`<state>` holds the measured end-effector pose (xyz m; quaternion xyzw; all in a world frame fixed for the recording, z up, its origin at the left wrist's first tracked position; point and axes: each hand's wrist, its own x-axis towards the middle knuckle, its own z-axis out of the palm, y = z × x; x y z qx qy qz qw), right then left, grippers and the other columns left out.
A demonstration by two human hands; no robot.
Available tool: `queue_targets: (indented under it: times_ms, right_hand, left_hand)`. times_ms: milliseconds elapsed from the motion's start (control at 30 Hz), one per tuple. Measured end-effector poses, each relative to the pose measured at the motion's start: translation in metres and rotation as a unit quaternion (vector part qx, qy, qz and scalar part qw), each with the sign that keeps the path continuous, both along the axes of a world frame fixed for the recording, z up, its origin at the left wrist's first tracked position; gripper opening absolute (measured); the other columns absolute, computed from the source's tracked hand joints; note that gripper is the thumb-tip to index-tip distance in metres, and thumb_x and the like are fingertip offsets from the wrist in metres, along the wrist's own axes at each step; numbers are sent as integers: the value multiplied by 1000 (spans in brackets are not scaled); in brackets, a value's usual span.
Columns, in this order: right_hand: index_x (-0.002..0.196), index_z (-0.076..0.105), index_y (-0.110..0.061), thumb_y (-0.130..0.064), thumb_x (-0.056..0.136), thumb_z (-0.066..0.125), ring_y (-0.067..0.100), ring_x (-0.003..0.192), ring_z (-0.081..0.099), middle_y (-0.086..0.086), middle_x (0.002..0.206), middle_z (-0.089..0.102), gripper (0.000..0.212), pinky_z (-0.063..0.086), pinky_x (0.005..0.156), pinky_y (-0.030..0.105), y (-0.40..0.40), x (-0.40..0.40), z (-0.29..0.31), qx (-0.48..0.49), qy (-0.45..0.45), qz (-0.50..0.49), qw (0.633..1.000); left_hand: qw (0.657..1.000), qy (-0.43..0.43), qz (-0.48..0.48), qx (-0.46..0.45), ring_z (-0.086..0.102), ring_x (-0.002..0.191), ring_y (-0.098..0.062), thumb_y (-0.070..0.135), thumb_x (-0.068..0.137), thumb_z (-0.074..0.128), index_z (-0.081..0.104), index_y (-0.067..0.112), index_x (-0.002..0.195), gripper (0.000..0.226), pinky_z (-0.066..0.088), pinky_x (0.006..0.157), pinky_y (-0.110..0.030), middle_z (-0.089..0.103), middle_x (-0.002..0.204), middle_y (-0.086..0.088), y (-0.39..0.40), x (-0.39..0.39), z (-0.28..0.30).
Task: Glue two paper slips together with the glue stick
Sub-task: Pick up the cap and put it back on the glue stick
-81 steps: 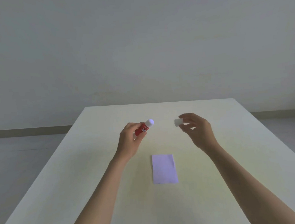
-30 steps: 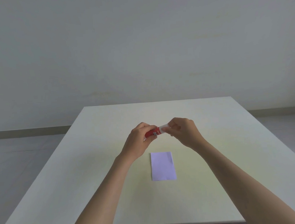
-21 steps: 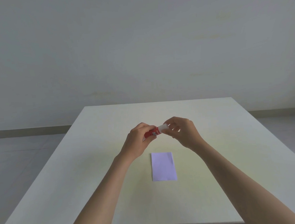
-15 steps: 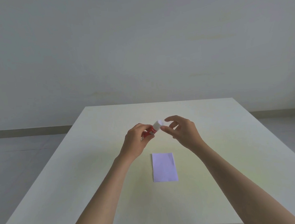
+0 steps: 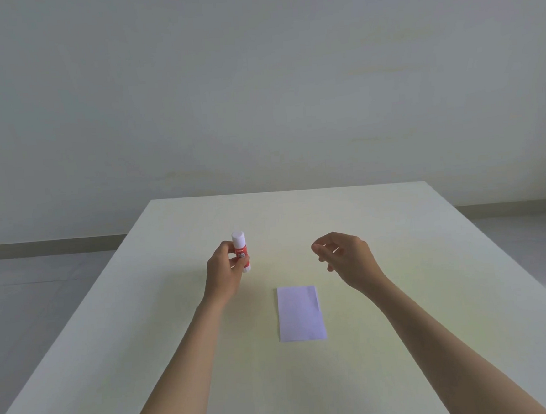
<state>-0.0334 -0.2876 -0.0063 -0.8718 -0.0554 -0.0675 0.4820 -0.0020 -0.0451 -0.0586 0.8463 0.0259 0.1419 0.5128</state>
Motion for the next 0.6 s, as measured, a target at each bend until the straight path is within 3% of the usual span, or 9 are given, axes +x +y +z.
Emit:
queue_targets:
  times_ms: [100,200,400,533,600]
  right_hand:
    - [89,69,-17,-28,88,62,9,50,56,-5,68,64,13,42,52,18,-1,0,-1,2,2,-1,1000]
    - [89,69,-17,-28,88,62,9,49,56,-7,67,64,13,40,46,9,-2,0,-3,4,3,-2,1000]
    - [88,69,-17,-27,88,61,9,50,56,-6,67,65,12,37,43,6,-4,-1,-8,4,11,-3,1000]
    - [88,69,-18,-27,89,61,8,51,56,-7,67,65,12,40,49,13,-4,-1,-9,3,17,2,1000]
    - [88,69,-17,-26,89,60,9,54,56,-7,67,64,13,41,54,18,-3,-2,-9,-6,14,1,1000]
  left_hand:
    - [1000,15,-4,6,63,61,3,6,86,57,54,12,91,9,39,55,-1,64,74,9,2,1,-6]
    - [1000,23,-7,-2,65,66,-5,7,86,57,54,14,90,9,41,58,-8,66,74,4,2,1,-11]
    - [999,35,-8,-11,67,70,-13,9,87,54,55,14,91,6,40,59,-12,69,79,-3,2,1,-16]
    - [999,47,-13,-14,68,82,-21,10,86,55,55,15,93,9,42,64,-15,68,83,-2,3,2,-18]
    - [998,53,-22,-20,64,99,-22,11,84,60,56,15,104,20,45,74,-19,67,97,-5,4,2,-19]
